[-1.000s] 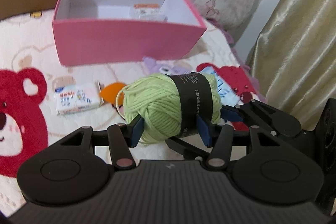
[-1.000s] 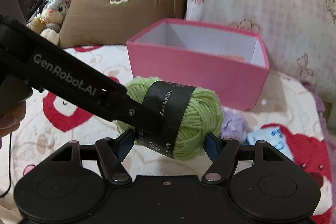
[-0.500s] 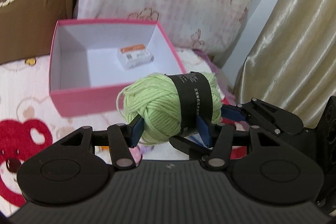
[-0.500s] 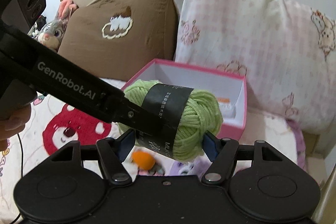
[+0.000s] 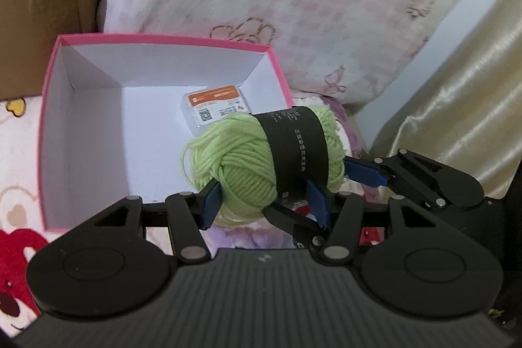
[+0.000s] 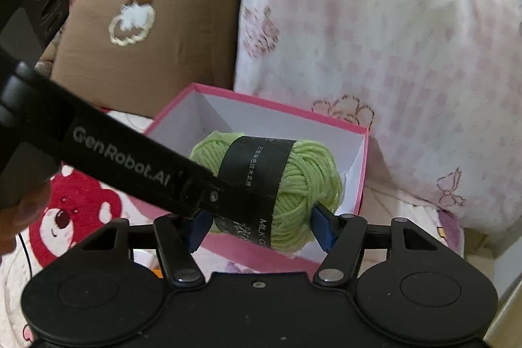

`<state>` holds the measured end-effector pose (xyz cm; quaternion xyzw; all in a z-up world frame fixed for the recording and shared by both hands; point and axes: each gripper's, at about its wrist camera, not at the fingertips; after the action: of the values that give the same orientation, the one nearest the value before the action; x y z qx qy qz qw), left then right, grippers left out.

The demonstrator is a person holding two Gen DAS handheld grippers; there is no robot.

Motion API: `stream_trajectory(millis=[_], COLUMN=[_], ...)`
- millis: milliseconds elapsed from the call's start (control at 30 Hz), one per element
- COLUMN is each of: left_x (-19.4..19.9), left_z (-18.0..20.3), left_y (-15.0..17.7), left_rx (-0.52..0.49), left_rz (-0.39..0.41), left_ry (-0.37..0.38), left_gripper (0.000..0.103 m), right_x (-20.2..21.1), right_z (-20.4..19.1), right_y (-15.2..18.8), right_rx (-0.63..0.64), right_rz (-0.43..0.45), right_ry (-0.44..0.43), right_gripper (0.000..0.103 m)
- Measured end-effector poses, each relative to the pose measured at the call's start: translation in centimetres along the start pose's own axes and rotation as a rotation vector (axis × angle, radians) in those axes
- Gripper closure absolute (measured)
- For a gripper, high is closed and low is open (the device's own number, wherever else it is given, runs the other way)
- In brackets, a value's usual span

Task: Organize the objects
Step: 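Lift the yarn ball with the left tool and carry it into the box, then release the yarn ball beside the card case by opening the left tool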

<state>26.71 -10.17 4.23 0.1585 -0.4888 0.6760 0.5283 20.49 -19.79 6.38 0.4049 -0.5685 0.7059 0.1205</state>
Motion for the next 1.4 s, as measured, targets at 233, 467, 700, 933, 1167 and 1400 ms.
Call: stream_trajectory(millis=[233,467,700,933,1167,1400], left_x=[-4.8,-8.3,-11.3,-12.7,-13.3,-14.1], left_z=[-4.0,-6.6,-8.2,-8.3,-7.8,-6.9], left_y=[-3.3,-3.8,-3.5,-2.8,-2.4,-2.6], left_rx=[0.143,0.245,0.294,0.298,0.311,0.314], left_rz=[-0.088,-0.153,-0.170,-0.147,-0.108,-0.087], left_ry=[0.021,0.028,0.038,0.050,0.054,0.040], left_gripper=[0.048,0.048,0.049,0.051,0.059,0.060], right_x=[-5.6,-9.9,-12.4,-13.2,-11.6,-11.7], right_z=[2.5,2.5,2.0,2.8,3.3,3.5], right_y=[-2.8,-3.3,-2.6,-1.2,-0.6,0.2], right_rx=[-0.091,-0.060,0.037,0.119,0.152,0.142], right_rz=[-0.172,-0.259,-0.295,-0.310,-0.269,-0.245], right_ry=[-0.049,-0.018,0.038,0.030,-0.002,-0.026], right_gripper=[0.038,0.040,0.039,0.035,0.038,0.064])
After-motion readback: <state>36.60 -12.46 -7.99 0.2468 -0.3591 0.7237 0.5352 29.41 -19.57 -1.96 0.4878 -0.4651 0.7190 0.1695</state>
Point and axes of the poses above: each gripper's, at about its wrist camera, not at the fingertips, and x roughly against the way its jaws point, z to its right, y to its underside
